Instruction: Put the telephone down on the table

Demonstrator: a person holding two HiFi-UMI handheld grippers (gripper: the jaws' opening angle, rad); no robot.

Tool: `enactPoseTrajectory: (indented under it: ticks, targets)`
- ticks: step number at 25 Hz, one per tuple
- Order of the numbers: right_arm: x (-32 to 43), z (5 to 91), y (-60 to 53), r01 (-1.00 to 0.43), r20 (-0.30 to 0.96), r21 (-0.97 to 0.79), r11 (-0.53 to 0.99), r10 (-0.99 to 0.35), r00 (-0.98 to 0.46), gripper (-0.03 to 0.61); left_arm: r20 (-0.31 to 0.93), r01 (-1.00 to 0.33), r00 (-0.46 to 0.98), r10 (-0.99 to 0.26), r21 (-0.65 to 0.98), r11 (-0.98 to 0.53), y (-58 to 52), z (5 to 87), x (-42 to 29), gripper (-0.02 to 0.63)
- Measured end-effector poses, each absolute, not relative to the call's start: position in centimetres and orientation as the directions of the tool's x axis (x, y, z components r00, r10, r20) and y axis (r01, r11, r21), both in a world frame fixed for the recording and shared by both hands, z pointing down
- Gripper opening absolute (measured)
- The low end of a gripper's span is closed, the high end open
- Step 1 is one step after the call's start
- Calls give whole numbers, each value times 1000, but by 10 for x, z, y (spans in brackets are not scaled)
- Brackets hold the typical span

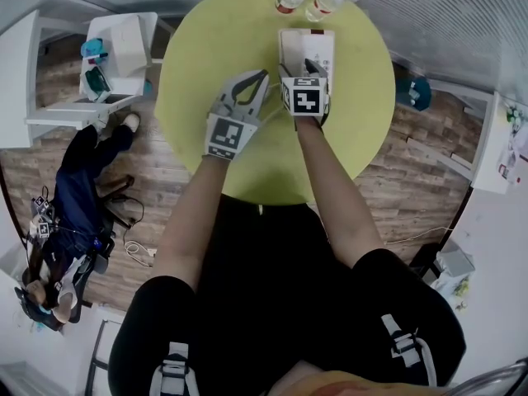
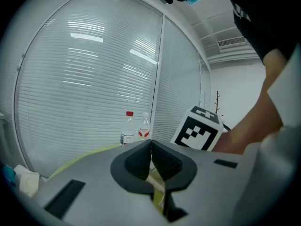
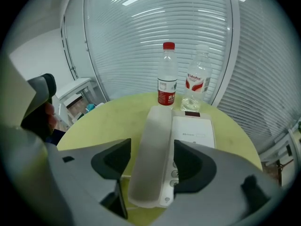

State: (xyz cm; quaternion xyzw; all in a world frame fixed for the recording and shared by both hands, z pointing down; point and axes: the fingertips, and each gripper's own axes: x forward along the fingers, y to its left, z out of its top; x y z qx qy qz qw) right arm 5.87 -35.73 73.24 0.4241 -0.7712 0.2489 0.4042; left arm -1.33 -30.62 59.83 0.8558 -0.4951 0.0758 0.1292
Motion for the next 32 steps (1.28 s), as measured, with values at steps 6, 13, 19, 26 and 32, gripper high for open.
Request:
enactPoseTrajectory:
  ticks: [6, 13, 19, 26, 32]
  targets:
    - [57, 756, -356, -868, 861, -26, 495, -430, -271, 284, 261, -868, 497, -827, 158, -471, -306, 604, -19, 12]
    - [60, 766, -357, -893, 870, 15, 450, -446, -210, 284, 258, -865, 501, -826, 167, -473, -307, 606, -22, 12]
    - [58, 764, -356, -899, 870, 43, 436, -458, -181, 248, 257, -863, 505, -824, 177, -473, -304, 607, -24, 12]
    - [62, 762, -357, -922, 856, 5, 387, -478, -196, 216, 256, -862, 506, -824, 176, -475, -299, 605, -26, 12]
    - [61, 751, -355, -919, 848, -4, 394, -486, -212, 215, 248, -867, 498, -831, 173, -468, -295, 599, -31, 12]
